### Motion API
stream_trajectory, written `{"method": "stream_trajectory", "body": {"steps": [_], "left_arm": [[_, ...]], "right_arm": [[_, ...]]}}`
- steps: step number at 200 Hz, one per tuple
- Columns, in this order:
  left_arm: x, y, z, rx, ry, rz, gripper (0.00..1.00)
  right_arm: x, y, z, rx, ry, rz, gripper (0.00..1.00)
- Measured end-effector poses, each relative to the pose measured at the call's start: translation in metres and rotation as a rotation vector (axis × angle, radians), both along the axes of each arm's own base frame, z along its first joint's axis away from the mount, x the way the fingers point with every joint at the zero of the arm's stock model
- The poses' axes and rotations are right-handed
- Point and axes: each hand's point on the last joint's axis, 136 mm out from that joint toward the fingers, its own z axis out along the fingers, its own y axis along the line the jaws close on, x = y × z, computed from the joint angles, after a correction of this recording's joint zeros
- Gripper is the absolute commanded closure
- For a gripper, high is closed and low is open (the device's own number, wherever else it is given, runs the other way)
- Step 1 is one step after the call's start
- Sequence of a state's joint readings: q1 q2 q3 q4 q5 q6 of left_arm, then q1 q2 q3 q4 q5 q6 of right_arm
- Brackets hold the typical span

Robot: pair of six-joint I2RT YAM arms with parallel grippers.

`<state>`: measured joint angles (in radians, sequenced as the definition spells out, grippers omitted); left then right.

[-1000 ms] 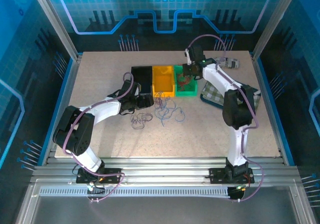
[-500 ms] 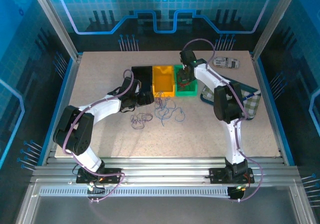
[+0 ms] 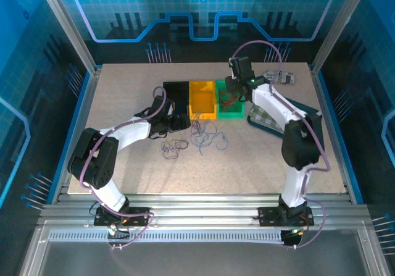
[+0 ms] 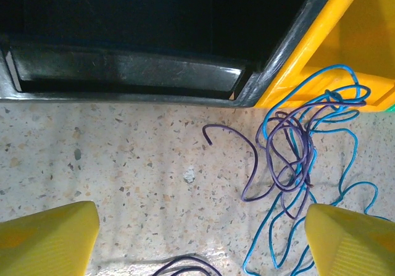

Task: Untangle the cables

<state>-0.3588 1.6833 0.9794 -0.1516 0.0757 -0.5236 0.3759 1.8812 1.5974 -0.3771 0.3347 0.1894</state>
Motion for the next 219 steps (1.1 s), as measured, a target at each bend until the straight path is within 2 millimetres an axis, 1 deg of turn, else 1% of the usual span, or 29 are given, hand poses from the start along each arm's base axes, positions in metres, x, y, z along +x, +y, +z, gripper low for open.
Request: {"method": "stream_trajectory", "body": {"steps": [3, 4, 14, 29, 33, 40, 42, 44, 47, 52, 61, 64, 77, 86, 98, 125, 141, 159, 163, 171, 184, 199, 219], "left_arm": [[0.0, 0.0, -0.001, 0.001, 0.001, -0.001, 0.14], [0.0, 0.0, -0.001, 0.001, 0.002, -0.001, 0.14], [-0.001, -0.001, -0.003, 0.005, 0.006, -0.006, 0.14], [-0.004, -0.004, -0.006, 0.021, 0.016, -0.028, 0.14], [-0.005, -0.005, -0.007, 0.027, 0.018, -0.036, 0.14], [-0.007, -0.006, -0.007, 0.04, 0.021, -0.05, 0.14], [-0.007, -0.006, -0.008, 0.046, 0.02, -0.055, 0.14], [-0.008, -0.007, -0.008, 0.048, 0.021, -0.059, 0.14], [-0.009, -0.007, -0.009, 0.056, 0.023, -0.065, 0.14], [-0.01, -0.007, -0.009, 0.065, 0.026, -0.07, 0.15], [-0.013, -0.005, -0.011, 0.088, 0.03, -0.075, 0.14], [-0.014, -0.003, -0.012, 0.098, 0.034, -0.075, 0.15], [-0.018, 0.002, -0.014, 0.132, 0.046, -0.079, 0.14], [-0.021, 0.005, -0.014, 0.151, 0.049, -0.083, 0.15], [-0.026, 0.01, -0.012, 0.177, 0.057, -0.085, 0.15], [-0.037, 0.021, -0.01, 0.222, 0.077, -0.086, 0.15], [-0.05, 0.027, -0.016, 0.241, 0.113, -0.089, 0.17], [-0.061, 0.032, -0.026, 0.258, 0.16, -0.094, 0.19], [-0.063, 0.032, -0.028, 0.261, 0.17, -0.096, 0.21], [-0.065, 0.033, -0.032, 0.263, 0.189, -0.097, 0.29], [-0.068, 0.033, -0.04, 0.269, 0.218, -0.095, 0.5], [-0.071, 0.038, -0.051, 0.301, 0.26, -0.094, 0.67], [-0.067, 0.04, -0.048, 0.307, 0.261, -0.08, 0.96]], "right_arm": [[-0.001, 0.001, 0.002, 0.004, -0.006, 0.001, 0.57], [-0.007, 0.002, 0.005, 0.01, -0.015, 0.005, 0.57], [-0.02, 0.009, 0.011, 0.029, -0.034, 0.02, 0.57], [-0.044, 0.025, 0.004, 0.048, -0.022, 0.06, 0.57], [-0.054, 0.035, -0.003, 0.057, -0.008, 0.091, 0.56], [-0.065, 0.045, -0.011, 0.068, 0.009, 0.125, 0.56], [-0.071, 0.052, -0.015, 0.073, 0.018, 0.148, 0.56], [-0.071, 0.052, -0.015, 0.073, 0.018, 0.148, 0.56], [-0.082, 0.061, -0.025, 0.077, 0.043, 0.181, 0.56], [-0.091, 0.07, -0.033, 0.08, 0.064, 0.21, 0.56], [-0.107, 0.086, -0.048, 0.089, 0.105, 0.264, 0.56], [-0.117, 0.093, -0.057, 0.093, 0.13, 0.291, 0.56], [-0.137, 0.111, -0.074, 0.105, 0.186, 0.35, 0.56], [-0.145, 0.12, -0.082, 0.117, 0.215, 0.373, 0.57], [-0.149, 0.129, -0.092, 0.131, 0.242, 0.391, 0.57], [-0.151, 0.135, -0.118, 0.136, 0.311, 0.38, 0.57], [-0.151, 0.136, -0.128, 0.133, 0.333, 0.375, 0.57], [-0.15, 0.137, -0.129, 0.131, 0.335, 0.374, 0.57], [-0.15, 0.137, -0.129, 0.132, 0.334, 0.374, 0.57], [-0.149, 0.138, -0.127, 0.134, 0.33, 0.375, 0.57], [-0.146, 0.139, -0.123, 0.139, 0.321, 0.375, 0.57], [-0.143, 0.139, -0.121, 0.143, 0.313, 0.373, 0.57], [-0.142, 0.139, -0.12, 0.145, 0.311, 0.371, 0.57]]}}
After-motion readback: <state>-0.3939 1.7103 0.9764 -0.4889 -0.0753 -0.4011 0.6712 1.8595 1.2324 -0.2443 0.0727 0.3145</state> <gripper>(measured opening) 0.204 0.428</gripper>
